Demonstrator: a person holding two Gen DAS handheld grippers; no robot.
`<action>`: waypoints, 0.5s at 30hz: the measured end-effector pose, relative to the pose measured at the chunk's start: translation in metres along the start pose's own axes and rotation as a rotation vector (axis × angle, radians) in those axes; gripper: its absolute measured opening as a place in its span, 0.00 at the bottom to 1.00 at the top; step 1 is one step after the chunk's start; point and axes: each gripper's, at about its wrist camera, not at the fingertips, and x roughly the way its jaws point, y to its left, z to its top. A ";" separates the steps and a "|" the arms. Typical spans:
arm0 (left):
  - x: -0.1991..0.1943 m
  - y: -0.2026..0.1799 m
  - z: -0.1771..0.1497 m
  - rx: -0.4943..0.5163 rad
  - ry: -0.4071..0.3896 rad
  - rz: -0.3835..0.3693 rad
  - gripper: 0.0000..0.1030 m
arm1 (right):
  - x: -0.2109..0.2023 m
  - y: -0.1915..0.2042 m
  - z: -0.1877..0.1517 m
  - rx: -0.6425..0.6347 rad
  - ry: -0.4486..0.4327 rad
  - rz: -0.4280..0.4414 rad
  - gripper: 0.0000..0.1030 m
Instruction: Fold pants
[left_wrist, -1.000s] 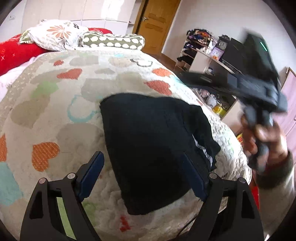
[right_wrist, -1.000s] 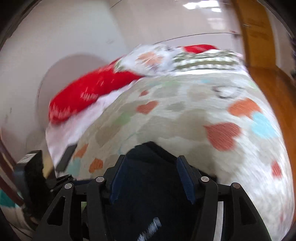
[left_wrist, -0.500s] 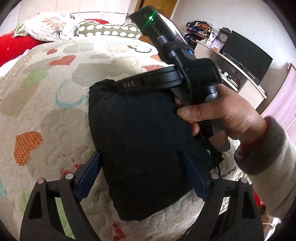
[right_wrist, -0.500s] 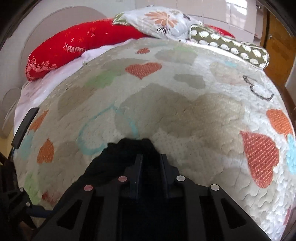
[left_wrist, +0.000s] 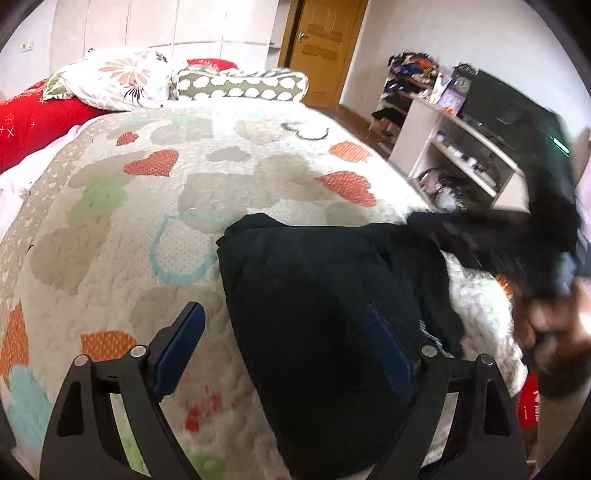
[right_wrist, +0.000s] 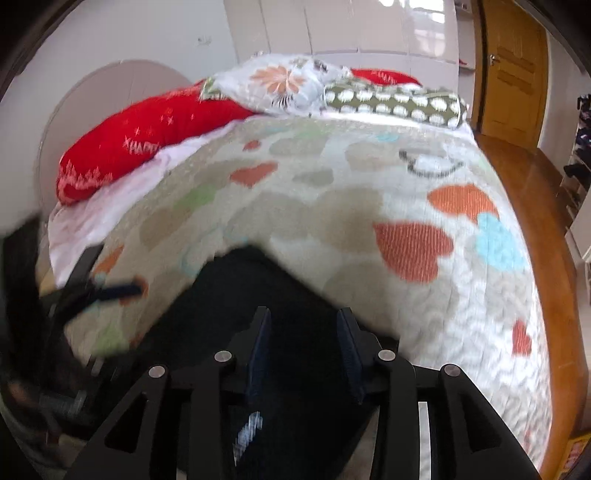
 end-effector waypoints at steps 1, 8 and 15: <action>0.006 0.002 -0.001 0.003 0.016 0.006 0.86 | 0.004 0.001 -0.006 -0.005 0.010 -0.001 0.38; 0.046 -0.006 -0.003 0.001 0.096 0.031 0.88 | 0.028 -0.016 -0.017 0.015 0.003 -0.055 0.42; 0.029 -0.008 -0.005 0.020 0.074 0.066 0.88 | -0.011 -0.015 -0.023 0.080 -0.028 -0.039 0.47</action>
